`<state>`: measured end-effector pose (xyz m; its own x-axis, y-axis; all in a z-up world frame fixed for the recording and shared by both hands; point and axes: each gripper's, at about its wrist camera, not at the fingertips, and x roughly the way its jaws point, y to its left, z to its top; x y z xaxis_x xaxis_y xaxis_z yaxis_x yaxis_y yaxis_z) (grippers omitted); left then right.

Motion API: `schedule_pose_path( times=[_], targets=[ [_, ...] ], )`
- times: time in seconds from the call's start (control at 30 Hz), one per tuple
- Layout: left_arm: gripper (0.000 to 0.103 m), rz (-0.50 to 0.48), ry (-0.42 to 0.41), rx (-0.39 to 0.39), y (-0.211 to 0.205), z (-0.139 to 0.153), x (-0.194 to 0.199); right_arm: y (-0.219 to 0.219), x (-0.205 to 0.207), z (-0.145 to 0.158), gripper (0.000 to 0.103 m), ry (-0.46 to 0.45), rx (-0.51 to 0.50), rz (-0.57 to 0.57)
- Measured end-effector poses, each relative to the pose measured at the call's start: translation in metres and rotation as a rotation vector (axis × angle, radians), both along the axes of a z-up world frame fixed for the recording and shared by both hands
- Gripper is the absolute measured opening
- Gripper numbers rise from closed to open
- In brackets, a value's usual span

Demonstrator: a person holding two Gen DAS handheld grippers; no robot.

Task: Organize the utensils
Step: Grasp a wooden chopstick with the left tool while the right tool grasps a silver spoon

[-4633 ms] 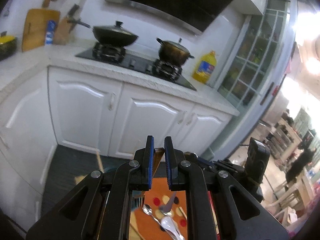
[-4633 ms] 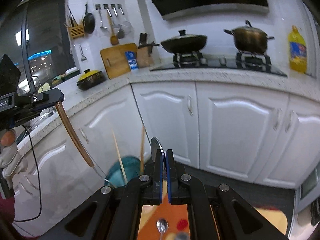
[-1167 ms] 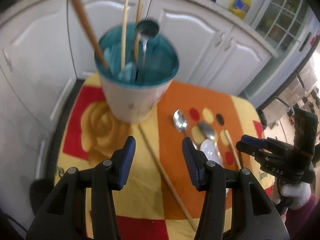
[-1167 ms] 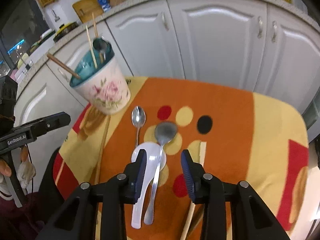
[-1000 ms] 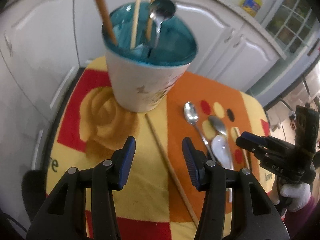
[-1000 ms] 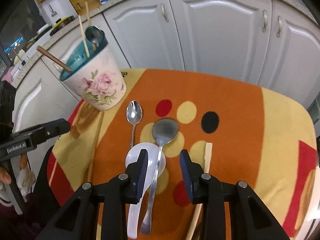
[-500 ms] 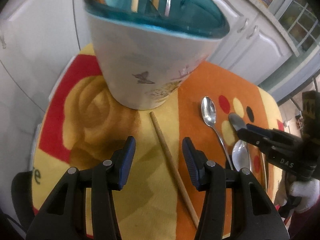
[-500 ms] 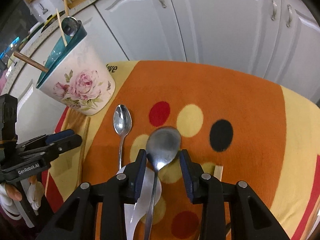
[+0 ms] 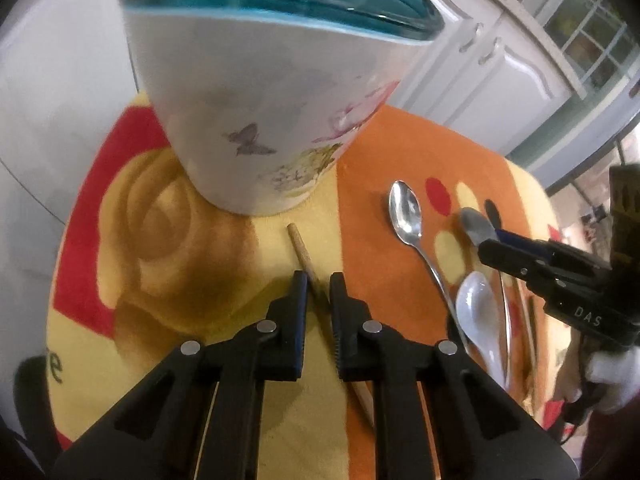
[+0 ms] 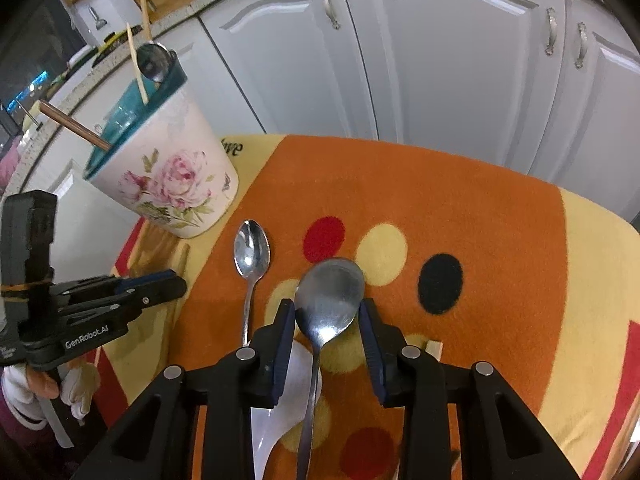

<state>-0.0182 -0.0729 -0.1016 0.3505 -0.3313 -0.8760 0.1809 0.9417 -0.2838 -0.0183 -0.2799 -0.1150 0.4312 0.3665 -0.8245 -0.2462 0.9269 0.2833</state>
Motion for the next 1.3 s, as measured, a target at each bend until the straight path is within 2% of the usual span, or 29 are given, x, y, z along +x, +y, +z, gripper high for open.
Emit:
schedule_pose_path(
  times=[0.17, 0.33, 0.37, 0.4, 0.53, 0.7, 0.73, 0.8, 0.83, 0.87, 1.0, 1.1, 1.13, 1.17, 1.23, 1.3],
  targets=[
    [0.009, 0.002, 0.013, -0.036, 0.011, 0.005, -0.008, -0.005, -0.011, 0.012, 0.031, -0.023, 0.010, -0.010],
    [0.008, -0.018, -0.027, -0.076, 0.017, 0.031, -0.020, -0.015, -0.024, 0.028, 0.031, -0.061, 0.050, -0.028],
    [0.008, -0.022, -0.035, -0.084, 0.017, 0.035, -0.022, -0.018, -0.029, 0.033, 0.014, -0.074, 0.060, -0.030],
    [0.007, -0.028, -0.043, -0.090, 0.018, 0.040, -0.025, -0.020, -0.032, 0.036, 0.000, -0.080, 0.079, -0.025],
    [0.007, -0.069, -0.079, -0.101, 0.017, 0.056, -0.038, -0.021, -0.047, 0.042, 0.001, -0.100, 0.082, -0.022],
    [0.007, -0.073, -0.081, -0.100, 0.015, 0.057, -0.043, -0.020, -0.046, 0.029, 0.001, -0.053, 0.073, -0.028],
    [0.007, -0.072, -0.079, -0.100, 0.017, 0.057, -0.044, -0.020, -0.044, 0.026, 0.002, -0.046, 0.065, -0.034],
    [0.007, -0.072, -0.077, -0.101, 0.009, 0.057, -0.042, -0.017, -0.038, 0.021, 0.014, -0.033, 0.039, -0.036],
    [0.007, -0.073, -0.078, -0.102, 0.007, 0.058, -0.041, -0.016, -0.034, 0.018, 0.031, -0.027, 0.024, -0.037],
    [0.007, -0.073, -0.080, -0.103, 0.006, 0.059, -0.041, -0.014, -0.031, 0.015, 0.035, -0.028, 0.015, -0.039],
    [0.007, -0.071, -0.081, -0.105, 0.005, 0.061, -0.040, -0.012, -0.006, 0.002, 0.035, -0.021, -0.018, -0.036],
    [0.007, -0.064, -0.079, -0.108, 0.005, 0.062, -0.039, -0.014, 0.012, -0.010, 0.035, -0.002, 0.021, -0.024],
    [0.007, -0.062, -0.079, -0.108, 0.005, 0.063, -0.039, -0.014, 0.014, -0.011, 0.029, -0.020, 0.025, -0.012],
    [0.007, -0.061, -0.080, -0.108, 0.005, 0.063, -0.040, -0.014, 0.015, -0.012, 0.018, -0.032, 0.027, 0.001],
    [0.007, -0.062, -0.078, -0.107, 0.004, 0.064, -0.039, -0.014, 0.016, -0.012, 0.009, -0.022, 0.046, 0.025],
    [0.007, -0.064, -0.077, -0.108, 0.005, 0.064, -0.038, -0.016, 0.012, -0.007, 0.004, -0.033, 0.053, 0.036]
  ],
)
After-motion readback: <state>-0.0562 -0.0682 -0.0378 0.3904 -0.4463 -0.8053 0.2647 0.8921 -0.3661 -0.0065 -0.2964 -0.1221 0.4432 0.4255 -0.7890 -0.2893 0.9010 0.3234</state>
